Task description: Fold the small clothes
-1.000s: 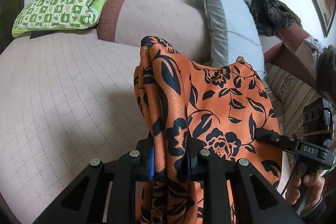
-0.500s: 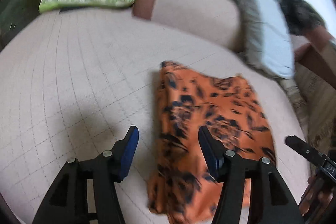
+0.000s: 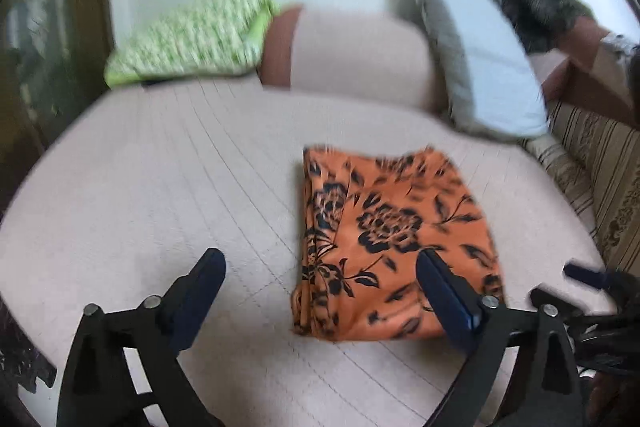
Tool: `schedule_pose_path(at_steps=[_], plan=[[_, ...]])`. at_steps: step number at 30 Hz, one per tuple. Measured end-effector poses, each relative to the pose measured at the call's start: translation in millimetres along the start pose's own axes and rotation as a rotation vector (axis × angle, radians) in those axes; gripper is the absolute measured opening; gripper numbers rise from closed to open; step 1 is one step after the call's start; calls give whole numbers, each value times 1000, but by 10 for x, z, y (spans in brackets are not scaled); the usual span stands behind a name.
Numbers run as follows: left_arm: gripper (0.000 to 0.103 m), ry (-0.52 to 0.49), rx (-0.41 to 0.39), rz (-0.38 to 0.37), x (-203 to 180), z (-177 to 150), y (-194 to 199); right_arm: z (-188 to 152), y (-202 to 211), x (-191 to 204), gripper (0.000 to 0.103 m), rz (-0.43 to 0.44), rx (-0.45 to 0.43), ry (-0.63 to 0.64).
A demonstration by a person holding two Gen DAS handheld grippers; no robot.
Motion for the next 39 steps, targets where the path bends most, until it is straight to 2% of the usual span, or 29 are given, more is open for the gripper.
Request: schedule_pose_path(at_steps=[2, 4, 6, 10, 14, 23, 30, 39], plan=[[102, 8, 4, 25, -112, -76, 174, -172, 35, -3, 87, -41, 40, -18], [102, 23, 22, 9, -142, -137, 259, -371, 127, 57, 87, -79, 36, -29], [102, 18, 22, 24, -185, -201, 353, -496, 248, 53, 90, -117, 29, -51], [102, -17, -4, 35, -227, -259, 539, -506, 410, 84, 103, -178, -10, -54], [102, -30, 1, 16, -254, -271, 639, -434, 608, 92, 103, -213, -55, -39], [102, -65, -9, 28, -330, -241, 749, -317, 677, 192, 103, -231, -78, 30], [102, -40, 21, -6, -331, -196, 718, -202, 690, 239, 103, -232, -96, 83], [102, -35, 20, 0, -364, -102, 607, -73, 616, 258, 103, -218, -101, 107]])
Point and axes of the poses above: each gripper's, at about its wrist camera, not at the fingertips, and y roughly against the way its jaws point, x to its left, z to its top, the point moved 3 cm from there along -y, roughly the way its jaws point, and after that the axes turned 14 degrees about y, right-handed, at the moved point
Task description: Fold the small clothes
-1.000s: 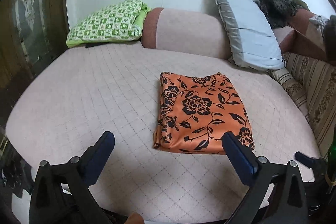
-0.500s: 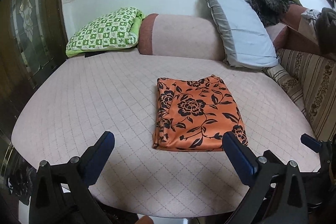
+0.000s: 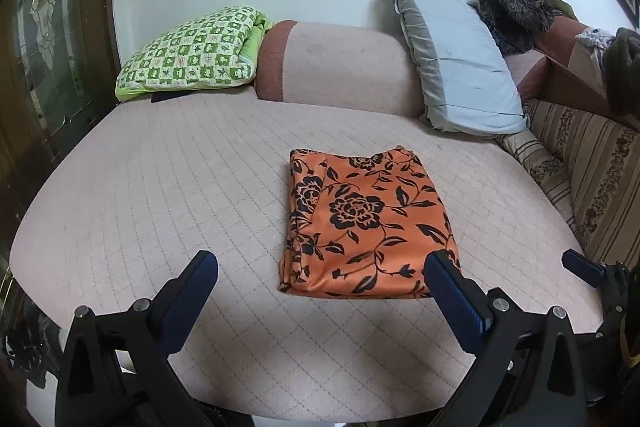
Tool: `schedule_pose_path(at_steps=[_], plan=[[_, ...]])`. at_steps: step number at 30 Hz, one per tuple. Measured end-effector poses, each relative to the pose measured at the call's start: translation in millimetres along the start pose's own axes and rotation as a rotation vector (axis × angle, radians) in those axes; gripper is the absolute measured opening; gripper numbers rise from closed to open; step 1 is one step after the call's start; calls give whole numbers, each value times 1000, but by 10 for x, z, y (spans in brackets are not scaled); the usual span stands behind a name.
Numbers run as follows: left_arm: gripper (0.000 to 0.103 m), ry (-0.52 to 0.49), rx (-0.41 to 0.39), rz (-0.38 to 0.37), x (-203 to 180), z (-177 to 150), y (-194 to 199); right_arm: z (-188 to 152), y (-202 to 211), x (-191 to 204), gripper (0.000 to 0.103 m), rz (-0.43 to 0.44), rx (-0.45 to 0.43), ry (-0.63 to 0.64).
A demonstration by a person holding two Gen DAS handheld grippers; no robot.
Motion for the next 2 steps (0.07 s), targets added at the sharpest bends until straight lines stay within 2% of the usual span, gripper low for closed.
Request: schedule_pose_path(at_steps=[2], plan=[[102, -10, 6, 4, -24, 10, -38, 15, -20, 5, 103, 2, 2, 1]])
Point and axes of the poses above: each gripper's, at about its wrist camera, not at the fingertips, and y roughly against the way its jaws point, x to its left, z to its top, the point moved 3 cm from there along -y, roughly the way its jaws point, and after that the axes turned 14 degrees about y, right-handed, at the moved point
